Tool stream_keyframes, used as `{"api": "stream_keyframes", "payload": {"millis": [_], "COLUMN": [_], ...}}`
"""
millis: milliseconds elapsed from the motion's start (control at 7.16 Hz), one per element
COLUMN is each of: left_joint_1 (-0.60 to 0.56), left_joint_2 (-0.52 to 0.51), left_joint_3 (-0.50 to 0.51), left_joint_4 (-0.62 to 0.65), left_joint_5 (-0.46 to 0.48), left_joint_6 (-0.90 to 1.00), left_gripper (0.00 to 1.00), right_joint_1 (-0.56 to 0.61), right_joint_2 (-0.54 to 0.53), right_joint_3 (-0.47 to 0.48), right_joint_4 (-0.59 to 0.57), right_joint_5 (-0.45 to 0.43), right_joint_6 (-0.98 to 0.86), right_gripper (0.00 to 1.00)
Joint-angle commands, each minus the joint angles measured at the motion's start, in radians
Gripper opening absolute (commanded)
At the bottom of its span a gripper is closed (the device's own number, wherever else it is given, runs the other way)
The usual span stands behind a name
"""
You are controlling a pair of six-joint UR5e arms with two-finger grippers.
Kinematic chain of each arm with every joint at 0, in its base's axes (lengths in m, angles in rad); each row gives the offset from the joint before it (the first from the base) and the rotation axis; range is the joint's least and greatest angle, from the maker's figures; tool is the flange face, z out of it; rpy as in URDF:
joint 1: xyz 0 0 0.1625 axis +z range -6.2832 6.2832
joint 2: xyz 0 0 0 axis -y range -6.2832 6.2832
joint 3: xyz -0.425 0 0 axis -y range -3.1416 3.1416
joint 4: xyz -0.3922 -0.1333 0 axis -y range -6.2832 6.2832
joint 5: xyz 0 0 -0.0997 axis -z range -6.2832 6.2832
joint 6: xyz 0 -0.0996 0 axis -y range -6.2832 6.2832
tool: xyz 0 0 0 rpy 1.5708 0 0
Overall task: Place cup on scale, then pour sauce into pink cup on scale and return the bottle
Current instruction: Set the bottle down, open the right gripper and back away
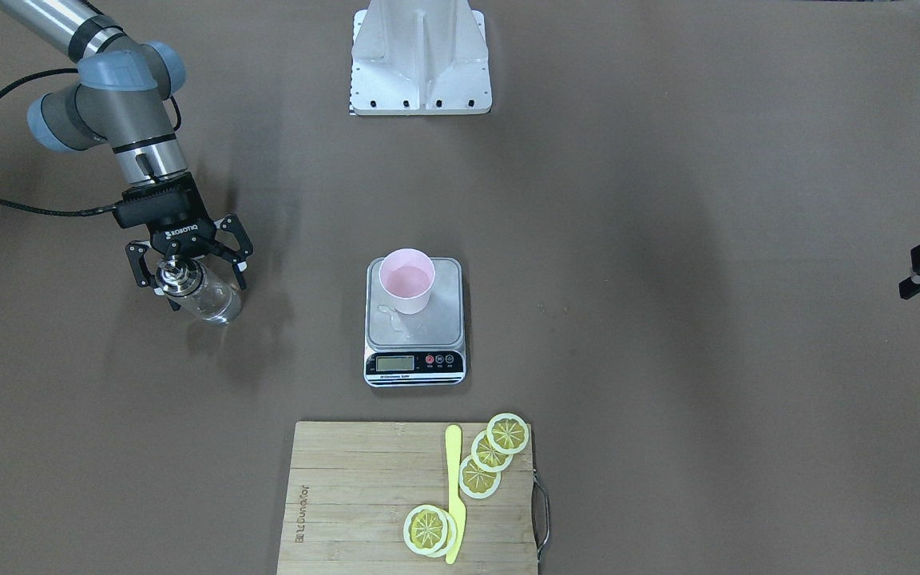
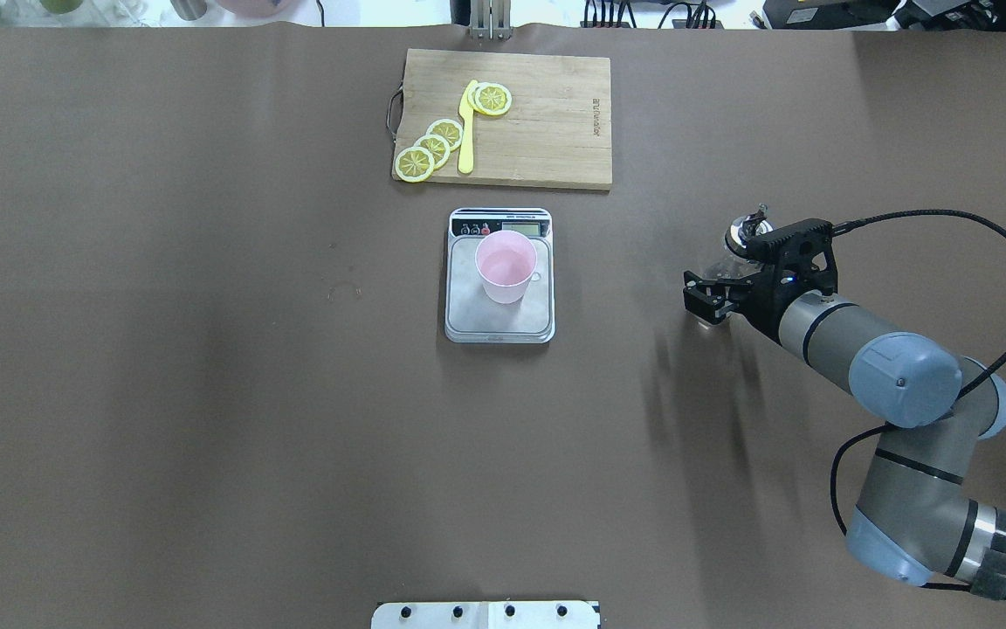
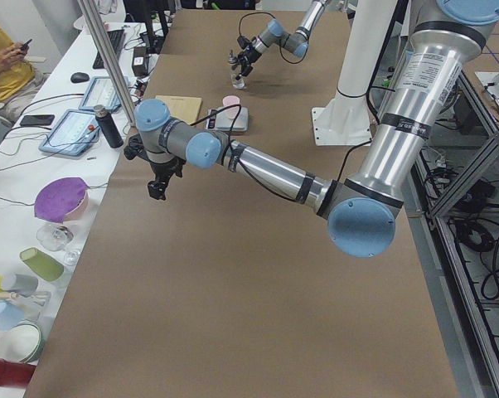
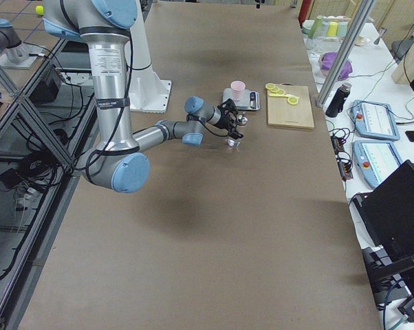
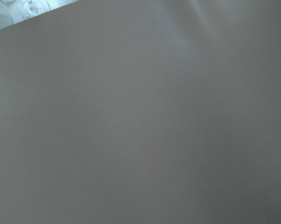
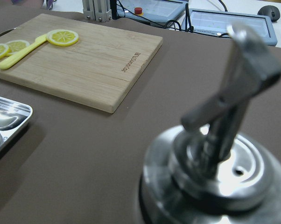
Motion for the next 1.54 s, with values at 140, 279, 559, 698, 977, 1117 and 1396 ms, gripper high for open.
{"api": "stream_keyframes", "payload": {"millis": [140, 279, 559, 698, 977, 1117, 1396], "left_joint_1": [0.000, 0.000, 0.000, 0.000, 0.000, 0.000, 0.000], "left_joint_2": [-0.002, -0.002, -0.002, -0.002, 0.000, -0.002, 0.000], "left_joint_3": [-0.001, -0.001, -0.001, -0.001, -0.001, -0.001, -0.001], "left_joint_4": [0.001, 0.001, 0.001, 0.001, 0.001, 0.001, 0.001], "left_joint_5": [0.000, 0.000, 0.000, 0.000, 0.000, 0.000, 0.000], "left_joint_6": [-0.004, -0.006, -0.006, -0.006, -0.006, -0.006, -0.004], "left_gripper": [1.00, 1.00, 1.00, 1.00, 1.00, 1.00, 1.00], "right_joint_1": [-0.030, -0.047, -0.081, -0.094, -0.142, -0.150, -0.148], "right_joint_2": [-0.046, -0.060, -0.117, -0.158, -0.209, -0.256, -0.367], "right_joint_3": [0.041, 0.060, 0.109, 0.143, 0.174, 0.177, 0.172], "right_joint_4": [0.013, 0.013, 0.015, 0.015, 0.016, 0.070, 0.217], "right_joint_5": [-0.019, -0.031, -0.051, -0.054, -0.091, -0.079, -0.069], "right_joint_6": [0.004, 0.015, 0.027, 0.032, 0.067, 0.072, 0.072], "right_gripper": [1.00, 1.00, 1.00, 1.00, 1.00, 1.00, 1.00]}}
